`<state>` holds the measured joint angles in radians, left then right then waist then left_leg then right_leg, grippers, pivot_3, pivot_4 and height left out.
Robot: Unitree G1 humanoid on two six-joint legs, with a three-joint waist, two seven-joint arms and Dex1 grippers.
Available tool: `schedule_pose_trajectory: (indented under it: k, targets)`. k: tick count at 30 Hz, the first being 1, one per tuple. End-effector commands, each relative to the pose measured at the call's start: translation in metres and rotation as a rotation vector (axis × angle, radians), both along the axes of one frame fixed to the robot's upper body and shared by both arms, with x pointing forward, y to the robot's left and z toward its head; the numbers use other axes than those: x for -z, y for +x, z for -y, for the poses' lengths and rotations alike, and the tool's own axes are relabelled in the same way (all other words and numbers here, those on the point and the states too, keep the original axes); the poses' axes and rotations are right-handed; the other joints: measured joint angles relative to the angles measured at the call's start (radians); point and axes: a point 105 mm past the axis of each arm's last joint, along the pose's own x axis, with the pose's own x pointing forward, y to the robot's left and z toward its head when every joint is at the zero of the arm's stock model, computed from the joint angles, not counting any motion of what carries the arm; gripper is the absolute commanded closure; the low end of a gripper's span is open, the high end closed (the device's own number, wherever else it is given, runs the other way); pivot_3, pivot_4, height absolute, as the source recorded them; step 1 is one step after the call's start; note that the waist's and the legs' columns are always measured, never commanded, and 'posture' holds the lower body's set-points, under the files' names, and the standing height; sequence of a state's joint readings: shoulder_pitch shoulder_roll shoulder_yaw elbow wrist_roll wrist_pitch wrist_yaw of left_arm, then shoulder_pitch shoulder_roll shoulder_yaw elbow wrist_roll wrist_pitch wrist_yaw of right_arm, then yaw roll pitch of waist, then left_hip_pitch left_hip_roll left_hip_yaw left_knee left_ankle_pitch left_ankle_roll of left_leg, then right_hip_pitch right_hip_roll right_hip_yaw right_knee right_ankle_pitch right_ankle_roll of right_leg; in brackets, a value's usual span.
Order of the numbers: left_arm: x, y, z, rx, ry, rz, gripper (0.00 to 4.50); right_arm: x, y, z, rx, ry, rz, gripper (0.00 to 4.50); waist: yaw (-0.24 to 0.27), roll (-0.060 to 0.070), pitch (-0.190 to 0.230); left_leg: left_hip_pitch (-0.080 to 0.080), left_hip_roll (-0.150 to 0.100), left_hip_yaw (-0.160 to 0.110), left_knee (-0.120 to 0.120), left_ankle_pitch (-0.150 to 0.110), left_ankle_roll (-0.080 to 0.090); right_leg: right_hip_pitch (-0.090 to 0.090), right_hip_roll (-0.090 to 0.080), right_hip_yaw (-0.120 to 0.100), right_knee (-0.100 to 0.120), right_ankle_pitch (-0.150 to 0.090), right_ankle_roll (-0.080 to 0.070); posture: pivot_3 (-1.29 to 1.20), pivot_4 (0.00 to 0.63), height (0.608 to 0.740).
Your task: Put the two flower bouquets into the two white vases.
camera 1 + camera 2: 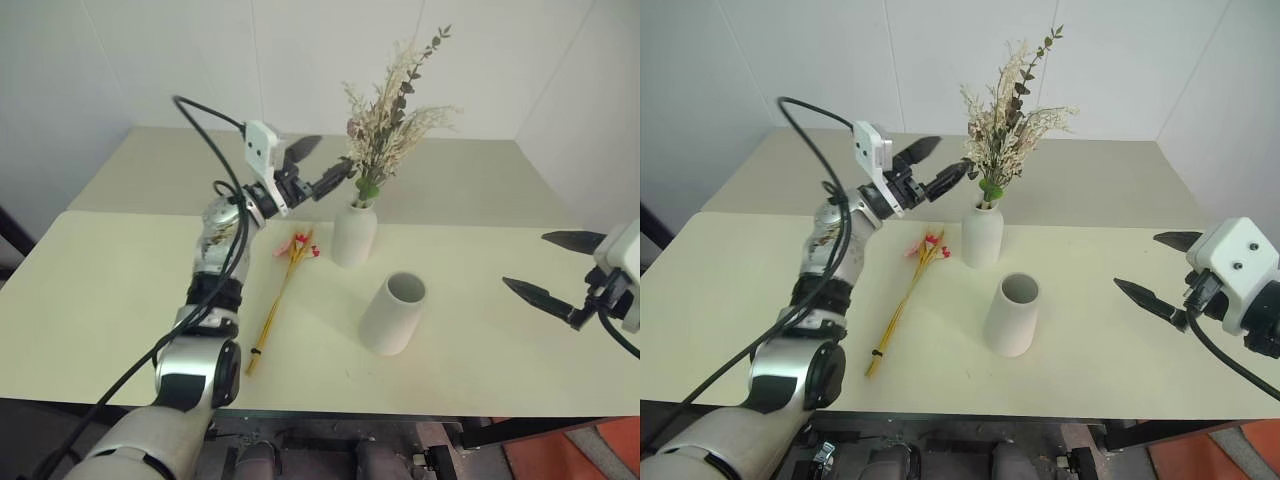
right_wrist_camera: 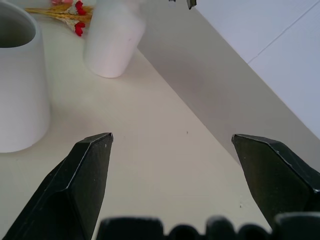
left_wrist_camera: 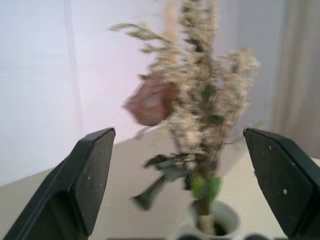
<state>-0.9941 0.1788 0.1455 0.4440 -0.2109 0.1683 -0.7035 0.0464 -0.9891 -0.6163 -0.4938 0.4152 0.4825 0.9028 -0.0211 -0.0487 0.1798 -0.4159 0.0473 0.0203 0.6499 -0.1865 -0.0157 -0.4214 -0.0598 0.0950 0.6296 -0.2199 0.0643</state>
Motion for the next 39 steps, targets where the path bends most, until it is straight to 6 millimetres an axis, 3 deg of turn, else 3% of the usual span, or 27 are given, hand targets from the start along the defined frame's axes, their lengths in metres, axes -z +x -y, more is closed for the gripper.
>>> schedule_pose_trajectory:
  k: [1, 3, 5, 7, 10, 13, 17, 22, 28, 35, 39]
  targets:
    - [-0.033, -0.014, -0.008, -0.201, 0.147, -0.057, 0.03, -0.013, 0.001, -0.001, -0.012, -0.023, 0.040, 0.00, 0.002, 0.000, 0.000, -0.001, 0.000, 0.000, 0.001, 0.000, 0.000, 0.000, 0.000, 0.000, 0.000, 0.000, 0.000, 0.00, 0.150, 0.740]
    - [-0.025, -0.025, -0.010, -0.122, 0.221, -0.284, 0.03, -0.017, 0.002, 0.001, -0.015, -0.021, 0.041, 0.00, 0.001, 0.000, 0.000, -0.001, 0.000, 0.000, 0.001, 0.000, 0.000, -0.001, 0.000, 0.000, 0.000, 0.000, 0.000, 0.00, 0.150, 0.740]
    - [-0.005, -0.035, -0.008, -0.036, 0.302, -0.549, 0.03, -0.019, 0.002, 0.002, -0.015, -0.019, 0.040, 0.00, -0.001, 0.001, 0.000, -0.001, 0.000, -0.001, 0.001, 0.000, 0.000, -0.001, 0.000, -0.001, 0.001, 0.000, 0.000, 0.00, 0.150, 0.740]
    - [0.027, -0.048, -0.013, -0.057, 0.402, -0.756, 0.03, -0.020, 0.006, 0.004, -0.003, -0.008, 0.038, 0.00, -0.002, 0.003, -0.002, 0.001, 0.000, -0.001, 0.000, 0.000, 0.000, 0.000, 0.000, -0.001, 0.001, -0.001, 0.000, 0.00, 0.150, 0.740]
    - [0.070, -0.060, -0.017, -0.076, 0.541, -0.921, 0.03, -0.016, 0.010, 0.003, -0.009, -0.007, 0.025, 0.00, -0.006, 0.005, -0.003, 0.002, 0.000, -0.002, 0.000, 0.000, 0.000, 0.001, 0.000, -0.001, 0.001, -0.001, 0.000, 0.00, 0.150, 0.740]
    - [0.091, -0.062, -0.014, -0.043, 0.557, -1.023, 0.03, -0.017, 0.014, -0.001, -0.018, -0.006, 0.037, 0.00, -0.012, 0.005, -0.002, 0.001, 0.000, -0.003, 0.000, 0.000, 0.000, -0.001, 0.001, -0.001, 0.003, -0.001, -0.001, 0.00, 0.150, 0.740]
    - [0.110, -0.063, -0.013, -0.071, 0.593, -1.086, 0.03, -0.028, 0.015, -0.006, -0.021, 0.026, 0.076, 0.00, -0.020, 0.005, -0.002, 0.000, 0.000, -0.003, 0.000, 0.000, 0.000, -0.002, 0.001, -0.001, 0.003, -0.001, -0.002, 0.00, 0.150, 0.740]
    - [0.123, -0.061, -0.016, -0.162, 0.673, -1.086, 0.03, -0.023, 0.013, -0.005, -0.009, 0.021, 0.065, 0.00, -0.020, 0.005, -0.002, 0.000, 0.000, -0.004, -0.001, 0.000, 0.000, -0.002, 0.001, -0.001, 0.002, -0.001, -0.002, 0.00, 0.150, 0.740]
    - [0.126, -0.054, -0.030, -0.241, 0.682, -1.127, 0.03, -0.020, 0.009, -0.004, 0.001, 0.023, 0.059, 0.00, -0.021, 0.005, -0.002, 0.000, -0.001, -0.004, -0.001, 0.000, 0.000, -0.002, 0.001, -0.001, 0.003, -0.001, -0.002, 0.00, 0.150, 0.740]
    - [0.140, -0.057, -0.033, -0.252, 0.708, -1.164, 0.03, -0.020, 0.010, -0.004, 0.002, 0.023, 0.057, 0.00, -0.020, 0.005, -0.002, 0.000, -0.001, -0.004, -0.001, 0.000, 0.000, -0.002, 0.001, -0.001, 0.002, -0.001, -0.002, 0.00, 0.150, 0.740]
    - [0.147, -0.059, -0.034, -0.258, 0.716, -1.183, 0.94, -0.021, 0.010, -0.004, 0.001, 0.018, 0.057, 0.00, -0.019, 0.005, -0.002, 0.000, -0.001, -0.004, -0.001, 0.000, 0.000, -0.002, 0.001, -0.001, 0.002, -0.001, -0.002, 0.00, 0.150, 0.740]
